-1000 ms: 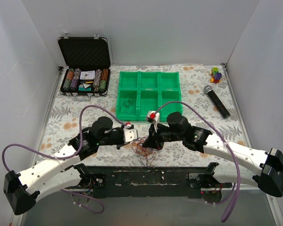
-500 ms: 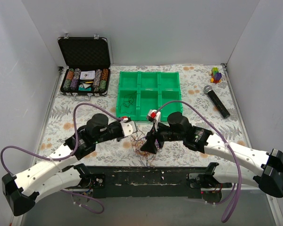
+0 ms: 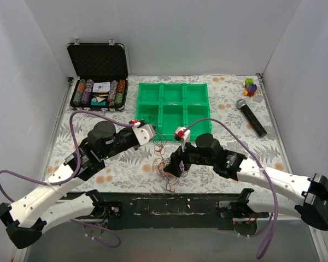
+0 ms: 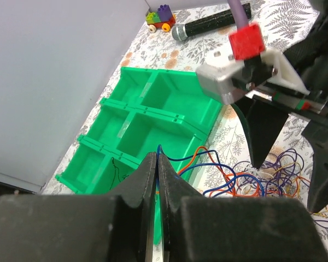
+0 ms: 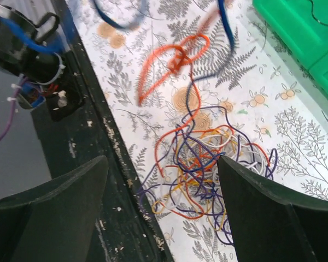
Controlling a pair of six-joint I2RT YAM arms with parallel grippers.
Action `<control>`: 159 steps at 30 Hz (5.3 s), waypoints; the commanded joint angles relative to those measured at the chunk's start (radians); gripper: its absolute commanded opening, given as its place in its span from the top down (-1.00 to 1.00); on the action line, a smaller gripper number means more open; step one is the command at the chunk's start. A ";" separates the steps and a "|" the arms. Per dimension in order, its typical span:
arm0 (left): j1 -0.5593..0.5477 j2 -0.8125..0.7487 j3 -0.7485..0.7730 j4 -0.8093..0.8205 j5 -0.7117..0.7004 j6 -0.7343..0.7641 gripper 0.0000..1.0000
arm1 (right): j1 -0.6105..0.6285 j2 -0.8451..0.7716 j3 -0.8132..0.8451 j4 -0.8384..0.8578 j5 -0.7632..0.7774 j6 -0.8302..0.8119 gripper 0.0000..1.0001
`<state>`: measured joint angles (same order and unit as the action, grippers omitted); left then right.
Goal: Untangle the cables
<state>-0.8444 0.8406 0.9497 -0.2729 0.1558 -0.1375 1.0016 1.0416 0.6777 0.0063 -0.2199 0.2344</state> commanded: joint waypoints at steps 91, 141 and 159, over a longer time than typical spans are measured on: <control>0.096 0.537 -0.092 0.845 -0.102 0.243 1.00 | 0.025 -0.394 -0.423 0.201 0.343 0.347 -0.01; 0.125 0.758 0.034 0.670 -0.041 0.145 1.00 | 0.025 -0.404 -0.325 0.107 0.433 0.344 -0.02; 0.243 0.474 0.198 0.058 0.263 0.016 -0.53 | -0.282 -0.223 -0.171 0.095 0.277 0.241 -0.04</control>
<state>-0.6754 1.4696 1.0653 0.0952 0.1654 -0.0795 0.7383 0.8021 0.4606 0.0505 0.1497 0.5343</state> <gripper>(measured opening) 0.767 0.522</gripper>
